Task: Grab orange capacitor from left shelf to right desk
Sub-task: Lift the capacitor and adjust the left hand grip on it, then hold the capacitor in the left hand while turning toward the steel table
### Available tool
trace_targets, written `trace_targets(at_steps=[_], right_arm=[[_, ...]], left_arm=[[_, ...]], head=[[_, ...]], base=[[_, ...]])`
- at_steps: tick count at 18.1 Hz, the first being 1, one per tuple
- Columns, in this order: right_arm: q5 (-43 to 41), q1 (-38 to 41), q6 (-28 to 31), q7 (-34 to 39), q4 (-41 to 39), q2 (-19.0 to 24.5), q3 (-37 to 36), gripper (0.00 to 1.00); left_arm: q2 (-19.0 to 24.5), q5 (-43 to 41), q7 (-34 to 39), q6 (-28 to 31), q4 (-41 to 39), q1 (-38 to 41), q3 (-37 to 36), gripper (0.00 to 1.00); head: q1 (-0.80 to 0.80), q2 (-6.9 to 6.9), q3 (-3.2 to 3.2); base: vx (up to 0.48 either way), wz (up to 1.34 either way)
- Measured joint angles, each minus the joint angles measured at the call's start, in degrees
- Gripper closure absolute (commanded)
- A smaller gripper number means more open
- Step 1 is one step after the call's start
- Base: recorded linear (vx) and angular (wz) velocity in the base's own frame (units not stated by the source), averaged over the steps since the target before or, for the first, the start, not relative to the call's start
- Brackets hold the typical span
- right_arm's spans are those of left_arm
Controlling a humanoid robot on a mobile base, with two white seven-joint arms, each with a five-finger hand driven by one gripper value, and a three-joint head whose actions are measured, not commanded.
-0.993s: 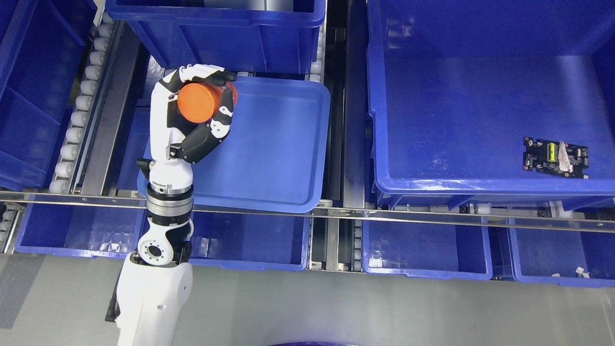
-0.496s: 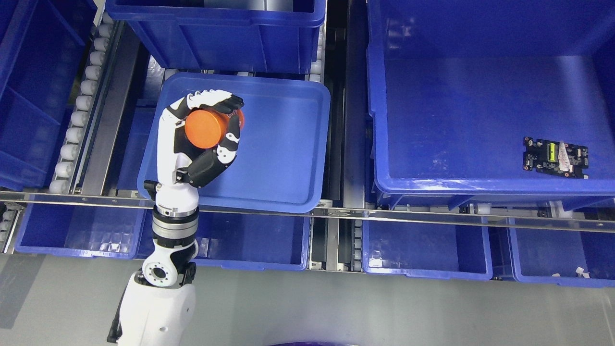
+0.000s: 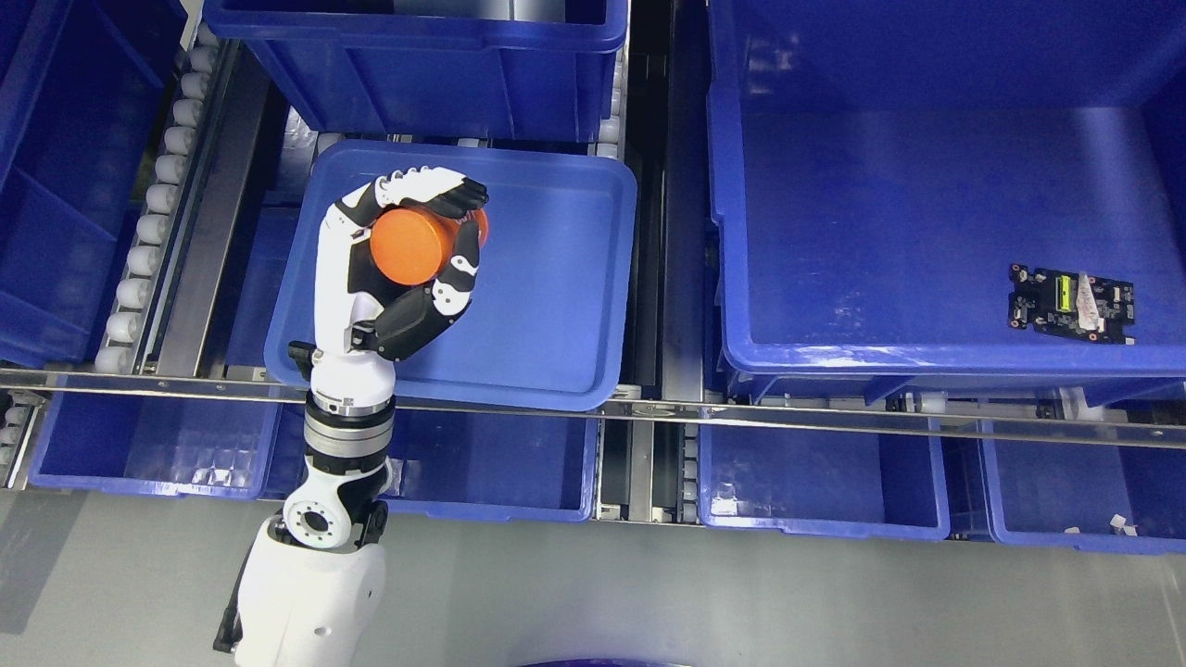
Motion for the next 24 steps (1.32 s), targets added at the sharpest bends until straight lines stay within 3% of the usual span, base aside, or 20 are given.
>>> trace_targets(at_steps=[24], right_arm=[[0.0, 0.0, 0.0, 0.0, 0.0, 0.0, 0.0, 0.0]], left_arm=[[-0.01, 1.45, 1.39, 8.7, -0.55, 0.21, -3.08, 0.99]], head=[[0.0, 0.0, 0.0]], base=[[0.0, 0.0]])
